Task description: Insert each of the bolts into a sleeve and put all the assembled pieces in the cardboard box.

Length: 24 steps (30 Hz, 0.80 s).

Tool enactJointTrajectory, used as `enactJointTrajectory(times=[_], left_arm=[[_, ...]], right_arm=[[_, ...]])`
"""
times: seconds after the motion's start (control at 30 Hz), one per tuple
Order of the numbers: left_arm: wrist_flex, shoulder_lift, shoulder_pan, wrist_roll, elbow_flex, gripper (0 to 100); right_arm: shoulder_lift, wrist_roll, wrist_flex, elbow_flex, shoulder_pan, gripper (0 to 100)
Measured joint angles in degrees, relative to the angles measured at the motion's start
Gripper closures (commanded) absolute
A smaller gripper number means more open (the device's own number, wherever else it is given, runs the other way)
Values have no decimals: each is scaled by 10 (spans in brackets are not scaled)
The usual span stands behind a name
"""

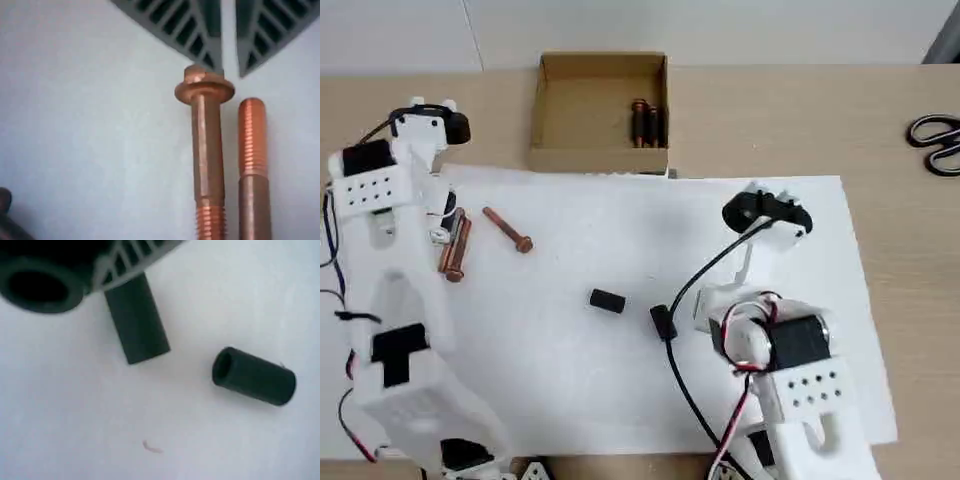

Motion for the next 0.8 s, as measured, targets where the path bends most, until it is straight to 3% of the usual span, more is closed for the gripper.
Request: enactJointTrajectory(times=[0.33,0.8], left_arm=[[18,84,0,-18,-64,940],[-18,90,-4,-38,-64,902]], right_arm=[[-29,0,0,2,0,996],[-29,0,0,2,-1,996]])
